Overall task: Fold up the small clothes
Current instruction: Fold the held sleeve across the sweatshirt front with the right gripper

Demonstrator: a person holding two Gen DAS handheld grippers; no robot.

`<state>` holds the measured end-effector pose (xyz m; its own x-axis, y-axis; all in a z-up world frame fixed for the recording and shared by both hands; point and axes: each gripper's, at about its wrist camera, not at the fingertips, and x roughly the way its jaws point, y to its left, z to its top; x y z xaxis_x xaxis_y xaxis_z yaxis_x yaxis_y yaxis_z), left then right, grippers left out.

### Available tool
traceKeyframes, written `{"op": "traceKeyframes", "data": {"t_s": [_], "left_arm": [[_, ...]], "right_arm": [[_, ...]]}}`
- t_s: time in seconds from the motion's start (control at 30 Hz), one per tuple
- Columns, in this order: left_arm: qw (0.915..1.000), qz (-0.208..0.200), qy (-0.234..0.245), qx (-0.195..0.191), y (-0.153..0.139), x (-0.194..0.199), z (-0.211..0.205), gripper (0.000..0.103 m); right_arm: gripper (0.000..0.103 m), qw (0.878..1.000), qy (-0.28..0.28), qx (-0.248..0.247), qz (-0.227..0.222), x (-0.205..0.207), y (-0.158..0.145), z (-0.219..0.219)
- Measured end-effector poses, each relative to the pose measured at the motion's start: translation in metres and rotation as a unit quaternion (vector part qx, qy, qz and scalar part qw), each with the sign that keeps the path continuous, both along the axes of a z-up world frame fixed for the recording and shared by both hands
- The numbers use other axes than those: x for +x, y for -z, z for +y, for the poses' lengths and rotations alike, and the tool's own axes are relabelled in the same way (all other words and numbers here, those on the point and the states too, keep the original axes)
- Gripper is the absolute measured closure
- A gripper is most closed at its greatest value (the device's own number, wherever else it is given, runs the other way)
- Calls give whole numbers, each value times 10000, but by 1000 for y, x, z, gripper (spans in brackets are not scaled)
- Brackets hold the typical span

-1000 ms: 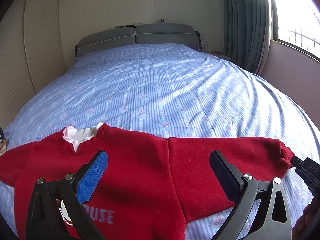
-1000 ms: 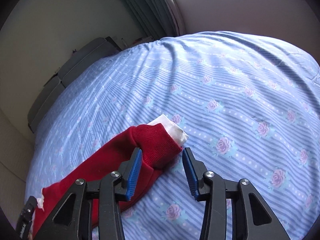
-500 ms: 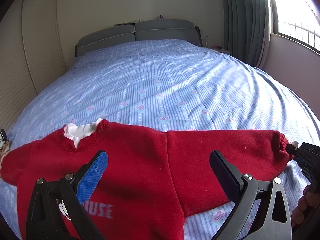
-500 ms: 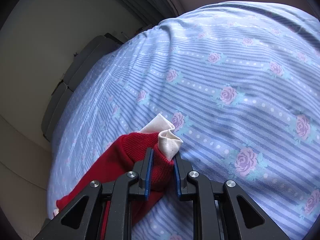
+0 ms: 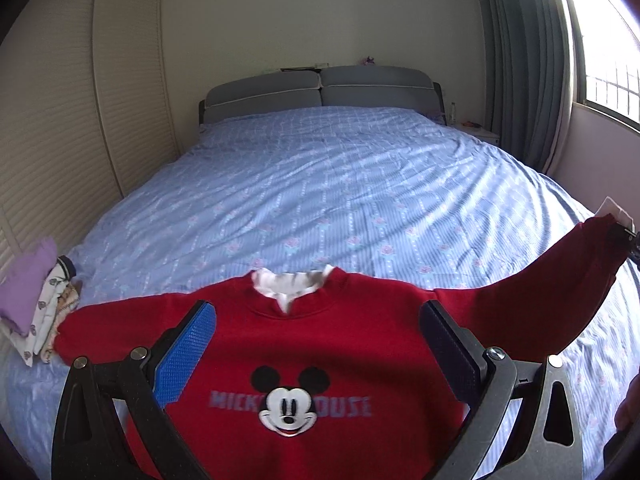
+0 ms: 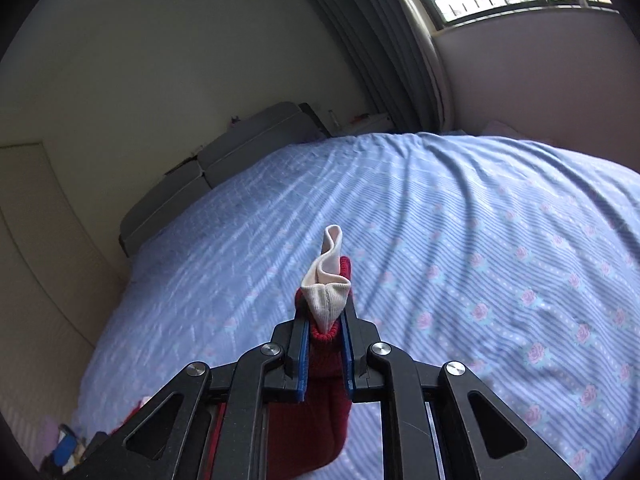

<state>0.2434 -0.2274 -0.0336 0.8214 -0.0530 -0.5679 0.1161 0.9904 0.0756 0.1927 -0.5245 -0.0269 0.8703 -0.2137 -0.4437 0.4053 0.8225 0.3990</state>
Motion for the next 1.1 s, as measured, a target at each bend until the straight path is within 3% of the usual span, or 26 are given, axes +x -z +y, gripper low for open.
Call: {"op": "traceKeyframes", "data": {"t_s": [0.17, 0.33, 0.53, 0.73, 0.83, 1.1], "left_arm": [[9991, 48, -391, -157, -12, -2, 72, 0], [9974, 48, -691, -189, -14, -5, 143, 0], [9939, 143, -1087, -149, 4, -9, 219, 0], [9899, 437, -1331, -207, 31, -6, 267, 0], [9894, 503, -1351, -179, 41, -5, 281, 0], [9884, 625, -1354, -299, 55, -2, 302, 0]], "right_arm": [[89, 9956, -590, -731, -48, 24, -27, 93], [89, 9827, -1173, -1427, 152, 50, -21, 193], [89, 9603, -1703, -2101, 685, 87, 23, 301], [89, 9274, -2099, -2804, 1316, 115, 82, 394], [89, 9187, -2077, -2980, 1552, 124, 104, 418], [84, 9175, -2073, -2855, 1836, 128, 130, 433]]}}
